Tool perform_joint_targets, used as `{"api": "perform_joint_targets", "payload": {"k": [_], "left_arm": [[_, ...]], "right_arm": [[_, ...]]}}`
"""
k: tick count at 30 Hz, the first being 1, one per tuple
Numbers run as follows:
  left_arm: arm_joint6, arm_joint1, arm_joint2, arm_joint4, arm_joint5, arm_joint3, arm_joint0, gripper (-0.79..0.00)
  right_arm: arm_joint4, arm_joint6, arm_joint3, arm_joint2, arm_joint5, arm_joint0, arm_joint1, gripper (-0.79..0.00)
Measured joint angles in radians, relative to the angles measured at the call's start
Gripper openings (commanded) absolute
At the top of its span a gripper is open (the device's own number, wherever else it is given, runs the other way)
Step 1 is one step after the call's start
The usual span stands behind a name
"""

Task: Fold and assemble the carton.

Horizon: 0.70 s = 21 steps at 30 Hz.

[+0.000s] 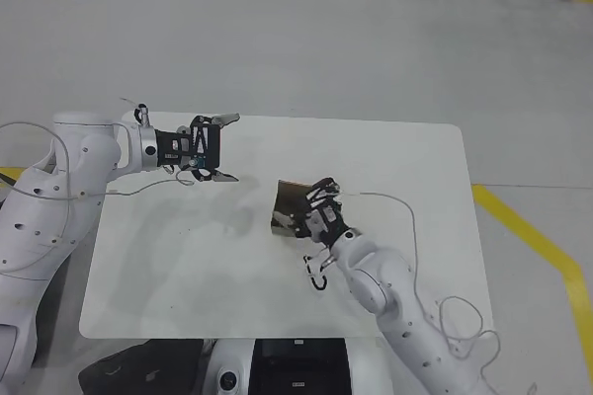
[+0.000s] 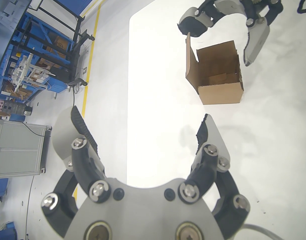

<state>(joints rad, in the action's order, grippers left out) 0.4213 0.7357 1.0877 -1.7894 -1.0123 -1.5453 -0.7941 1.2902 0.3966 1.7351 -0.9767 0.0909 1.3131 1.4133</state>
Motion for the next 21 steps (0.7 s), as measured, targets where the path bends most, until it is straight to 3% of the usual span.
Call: {"api": "perform_joint_targets", "payload": {"k": [6, 13, 16, 18, 19, 21], "left_arm": [[0.000, 0.000, 0.000, 0.000, 0.000, 0.000, 0.000, 0.000], [0.000, 0.000, 0.000, 0.000, 0.000, 0.000, 0.000, 0.000], [0.000, 0.000, 0.000, 0.000, 0.000, 0.000, 0.000, 0.000], [0.000, 0.000, 0.000, 0.000, 0.000, 0.000, 0.000, 0.000], [0.000, 0.000, 0.000, 0.000, 0.000, 0.000, 0.000, 0.000], [0.000, 0.000, 0.000, 0.000, 0.000, 0.000, 0.000, 0.000]], "right_arm": [[0.025, 0.040, -0.048, -0.026, 0.069, -0.057, -0.006, 0.000], [-0.067, 0.147, -0.136, -0.013, 0.152, -0.175, 0.005, 0.000], [-0.097, 0.190, -0.161, -0.010, 0.176, -0.206, 0.007, -0.135], [-0.114, 0.203, -0.175, -0.014, 0.185, -0.219, 0.007, -0.299], [-0.123, 0.204, -0.181, -0.018, 0.187, -0.222, 0.007, -0.434], [-0.144, 0.204, -0.190, -0.026, 0.194, -0.226, 0.006, -0.563]]}}
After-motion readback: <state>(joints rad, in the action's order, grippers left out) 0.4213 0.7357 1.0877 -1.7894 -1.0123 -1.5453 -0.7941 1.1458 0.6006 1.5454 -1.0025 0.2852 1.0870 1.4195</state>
